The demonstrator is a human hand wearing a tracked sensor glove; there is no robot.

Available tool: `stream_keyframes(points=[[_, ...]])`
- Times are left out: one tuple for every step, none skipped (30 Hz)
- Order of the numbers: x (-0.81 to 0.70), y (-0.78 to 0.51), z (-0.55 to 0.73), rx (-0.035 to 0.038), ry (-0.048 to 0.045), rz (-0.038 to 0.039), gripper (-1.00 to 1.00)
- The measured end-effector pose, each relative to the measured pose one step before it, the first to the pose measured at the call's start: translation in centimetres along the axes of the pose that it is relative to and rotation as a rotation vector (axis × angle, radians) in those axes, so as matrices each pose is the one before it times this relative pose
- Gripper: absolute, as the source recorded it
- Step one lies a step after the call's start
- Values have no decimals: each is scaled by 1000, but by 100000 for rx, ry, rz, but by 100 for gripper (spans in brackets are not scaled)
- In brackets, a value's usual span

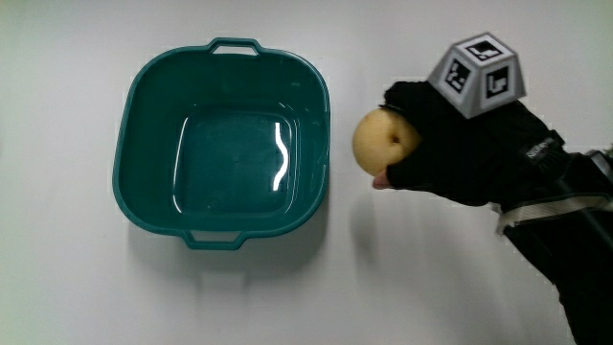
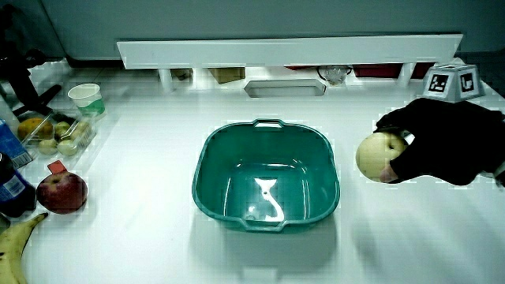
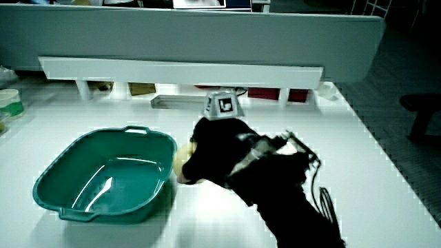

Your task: Place pear on desk

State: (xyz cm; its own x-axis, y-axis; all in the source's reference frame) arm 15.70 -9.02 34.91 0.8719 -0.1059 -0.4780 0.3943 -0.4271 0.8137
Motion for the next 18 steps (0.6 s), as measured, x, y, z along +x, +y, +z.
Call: stream_keyframes(points=[[37,184,-88,6324,3200,9295,0],[57,174,-98,6324,3200,9295,0],[76,161,-106,6324,3200,9295,0],[94,147,-113,6324,3200,9295,0],[110,130,-119,6324,3200,9295,0],[125,111,-123,6324,3200,9295,0],[139,91,-125,6324,3200,9295,0],[206,302,-411,-313,-718,-1165,0],[43,142,-311,-1186,705,472,0],[174,204,-374,-839,190,-487,0],[176,209,-320,-404,-354,-950,0],[215,269,-393,-1490,1566,108,0],[107,150,-274,399,-1094,-902,0],[159,194,-292,-791,405,-567,0],[113,165,-253,-130,77,-128,0],[-27,36,-156,-534,260,187,0],[295,357,-464,-1892,71,-756,0],[174,133,-256,-84,635,-439,0]])
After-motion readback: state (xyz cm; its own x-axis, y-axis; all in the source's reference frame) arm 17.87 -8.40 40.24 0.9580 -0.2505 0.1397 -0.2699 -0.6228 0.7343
